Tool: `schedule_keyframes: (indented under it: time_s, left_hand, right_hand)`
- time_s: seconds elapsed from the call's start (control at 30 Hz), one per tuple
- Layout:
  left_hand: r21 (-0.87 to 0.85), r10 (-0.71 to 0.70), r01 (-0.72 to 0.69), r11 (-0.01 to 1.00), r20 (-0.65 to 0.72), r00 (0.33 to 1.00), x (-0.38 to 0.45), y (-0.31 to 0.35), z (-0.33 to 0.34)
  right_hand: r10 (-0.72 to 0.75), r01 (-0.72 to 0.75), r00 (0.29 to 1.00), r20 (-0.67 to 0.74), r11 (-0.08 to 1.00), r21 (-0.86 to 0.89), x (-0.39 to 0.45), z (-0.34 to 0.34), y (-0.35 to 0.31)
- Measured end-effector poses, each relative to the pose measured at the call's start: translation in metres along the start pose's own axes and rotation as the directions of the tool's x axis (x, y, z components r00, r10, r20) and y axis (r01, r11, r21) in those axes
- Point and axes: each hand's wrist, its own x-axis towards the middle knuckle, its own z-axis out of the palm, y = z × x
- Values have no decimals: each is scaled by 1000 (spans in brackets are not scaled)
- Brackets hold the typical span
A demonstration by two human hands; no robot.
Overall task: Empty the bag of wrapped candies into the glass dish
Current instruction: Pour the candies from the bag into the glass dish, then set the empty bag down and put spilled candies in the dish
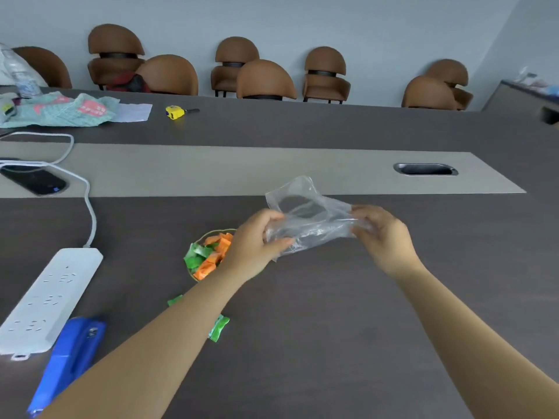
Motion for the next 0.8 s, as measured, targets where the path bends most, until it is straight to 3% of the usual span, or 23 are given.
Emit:
schedule_keyframes:
  time_s: [0.1, 0.23, 0.33, 0.43, 0.6, 0.7, 0.8]
  left_hand:
    - [121, -65, 41, 992, 202, 977, -26, -21, 54]
    - [321, -219, 85, 943, 410, 885, -59, -42, 107]
    - [570, -323, 3, 822, 461, 827, -72, -58, 127]
    - [678, -394, -27, 735, 459, 796, -76, -68, 138]
    - [606, -379, 27, 795, 461, 802, -69, -57, 152]
    - [476, -314, 93, 874, 410, 856, -71, -46, 136]
    - [458, -254, 93, 884, 304, 918, -80, -45, 101]
  right_hand:
    - [88, -66, 988, 124, 983, -173, -35, -4, 52]
    - [253, -112, 912, 323, 911, -397, -73, 7, 112]
    - [360, -116, 825, 435, 862, -493, -90, 17, 136]
    - [369, -78, 814, 448, 835, -545, -93, 19, 150]
    - [368, -25, 833, 413, 771, -636, -83, 12, 165]
    - [320, -1, 855, 409, 788, -615, -77, 11, 151]
    - [221, 49, 890, 400, 824, -564, -71, 22, 125]
